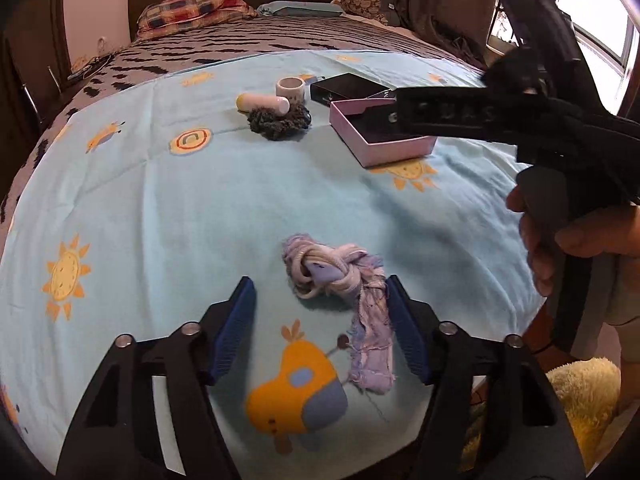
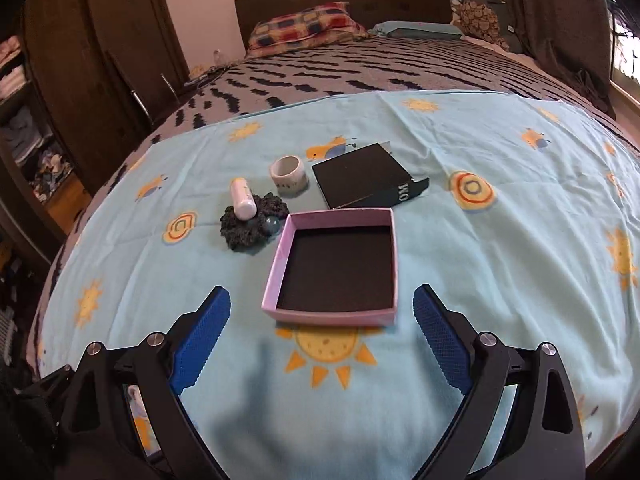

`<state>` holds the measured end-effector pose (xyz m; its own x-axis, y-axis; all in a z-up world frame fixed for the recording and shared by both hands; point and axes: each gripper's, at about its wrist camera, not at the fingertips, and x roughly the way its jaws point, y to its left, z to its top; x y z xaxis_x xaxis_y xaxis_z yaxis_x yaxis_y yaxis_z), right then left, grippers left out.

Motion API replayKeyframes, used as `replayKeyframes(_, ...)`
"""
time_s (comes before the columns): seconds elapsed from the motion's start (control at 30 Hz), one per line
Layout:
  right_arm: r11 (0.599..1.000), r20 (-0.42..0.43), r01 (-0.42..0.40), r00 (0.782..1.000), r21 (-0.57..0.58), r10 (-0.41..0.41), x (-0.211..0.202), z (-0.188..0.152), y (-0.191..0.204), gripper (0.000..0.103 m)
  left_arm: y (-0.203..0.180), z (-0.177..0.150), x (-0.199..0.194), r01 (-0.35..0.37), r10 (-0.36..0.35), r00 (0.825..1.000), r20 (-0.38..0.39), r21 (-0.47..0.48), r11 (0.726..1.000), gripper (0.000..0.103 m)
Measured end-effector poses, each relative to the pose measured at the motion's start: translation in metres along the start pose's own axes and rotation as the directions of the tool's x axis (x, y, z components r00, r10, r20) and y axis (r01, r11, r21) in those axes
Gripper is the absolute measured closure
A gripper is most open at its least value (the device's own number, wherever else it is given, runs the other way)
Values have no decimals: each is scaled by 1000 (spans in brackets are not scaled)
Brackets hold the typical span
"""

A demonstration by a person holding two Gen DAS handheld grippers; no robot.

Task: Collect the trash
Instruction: 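Grasp the grey-blue cloth with the left gripper while the right gripper grasps the pink box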

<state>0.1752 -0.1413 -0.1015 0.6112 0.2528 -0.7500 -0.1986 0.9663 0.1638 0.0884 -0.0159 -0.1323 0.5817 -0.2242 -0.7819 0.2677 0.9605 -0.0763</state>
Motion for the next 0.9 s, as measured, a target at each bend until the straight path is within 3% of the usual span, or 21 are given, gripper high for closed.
replayKeyframes(0.2,998,-46,57,997,-38,-59,33,4,10,9,6,5,7,22,-22,1000,10,1,1000,59)
replayKeyframes(0.3,997,-52,75,996,-32,-77,41,2,7,10,9,6,8,33,-33,999,14,-3,999,60)
replayKeyframes(0.4,995,-37,92,995,-48,-94,36,2,5,23,7,5,7,32,-32,999,21,4,999,63)
replayKeyframes(0.43,995,-36,87,995,-48,-89,35,1,4,23,7,5,6,32,-32,999,22,8,999,64)
replayKeyframes(0.7,996,-37,68,997,-58,-71,1,-18,-15,23,5,-8,-9,29,-29,999,26,14,999,70)
replayKeyframes(0.9,996,3,50,999,-74,-50,-52,-39,-22,23,0,-26,-35,31,-32,999,42,18,999,70)
